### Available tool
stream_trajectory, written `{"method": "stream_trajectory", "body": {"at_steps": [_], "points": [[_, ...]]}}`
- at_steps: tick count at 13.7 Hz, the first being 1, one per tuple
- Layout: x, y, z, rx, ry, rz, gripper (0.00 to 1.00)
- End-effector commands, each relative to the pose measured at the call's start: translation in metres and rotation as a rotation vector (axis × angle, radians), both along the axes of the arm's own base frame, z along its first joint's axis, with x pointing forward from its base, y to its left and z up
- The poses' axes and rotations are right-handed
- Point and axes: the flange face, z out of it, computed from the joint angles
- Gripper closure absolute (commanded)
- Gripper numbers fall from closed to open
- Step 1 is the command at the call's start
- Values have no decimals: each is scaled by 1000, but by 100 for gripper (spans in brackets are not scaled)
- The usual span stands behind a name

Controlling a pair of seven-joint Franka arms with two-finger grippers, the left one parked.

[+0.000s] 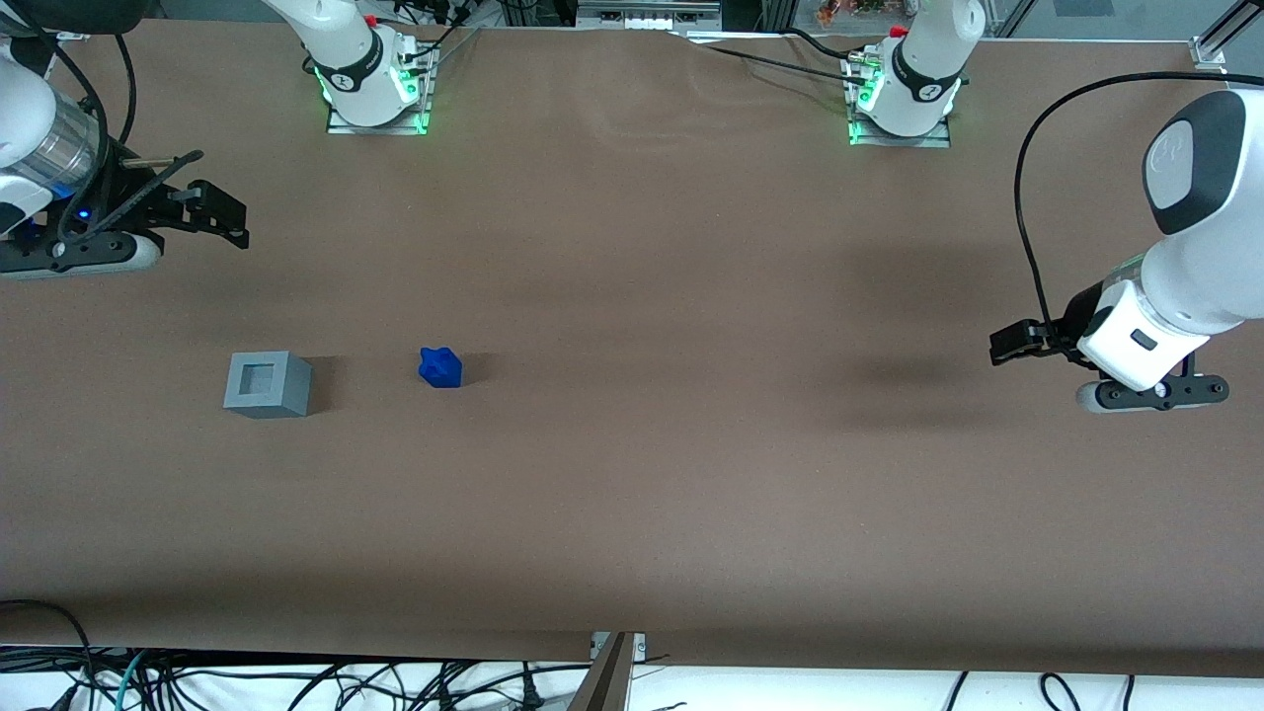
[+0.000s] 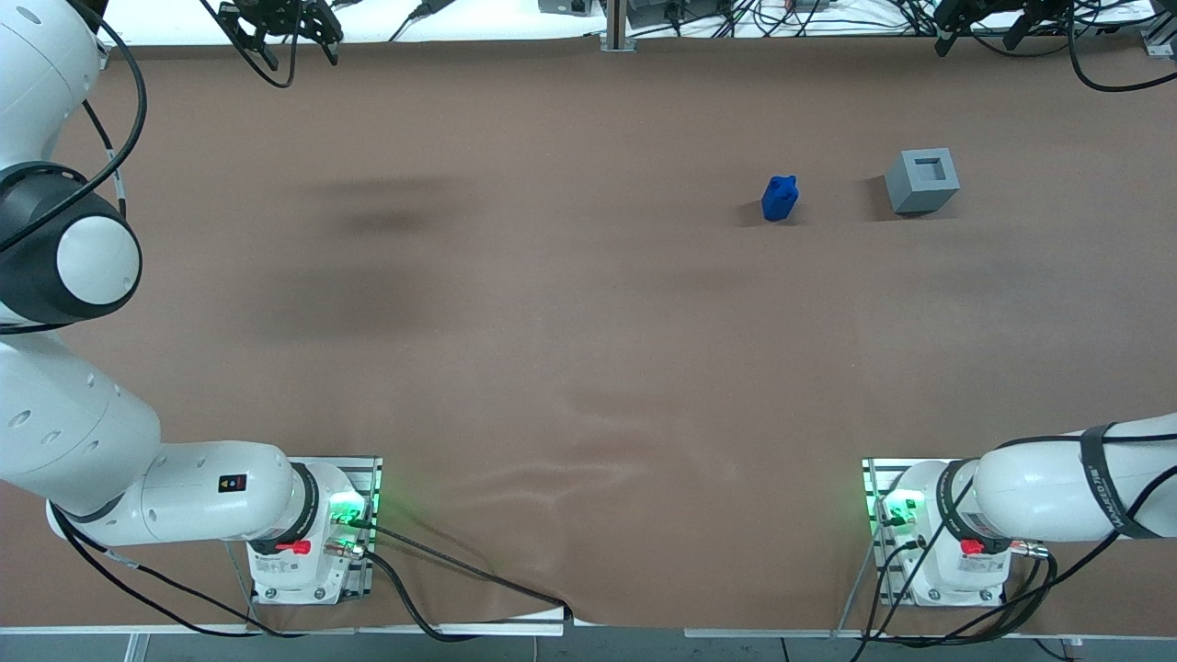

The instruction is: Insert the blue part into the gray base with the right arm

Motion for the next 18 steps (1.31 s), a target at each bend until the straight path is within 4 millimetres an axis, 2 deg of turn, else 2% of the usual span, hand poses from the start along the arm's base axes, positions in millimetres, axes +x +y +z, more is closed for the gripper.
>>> {"method": "stream_trajectory", "body": {"at_steps": [1, 9, 18], "points": [[-2, -5, 9, 4, 2, 5, 1], [4, -1, 8, -4, -28, 9, 1], [2, -1, 10, -6, -30, 12, 1]]}}
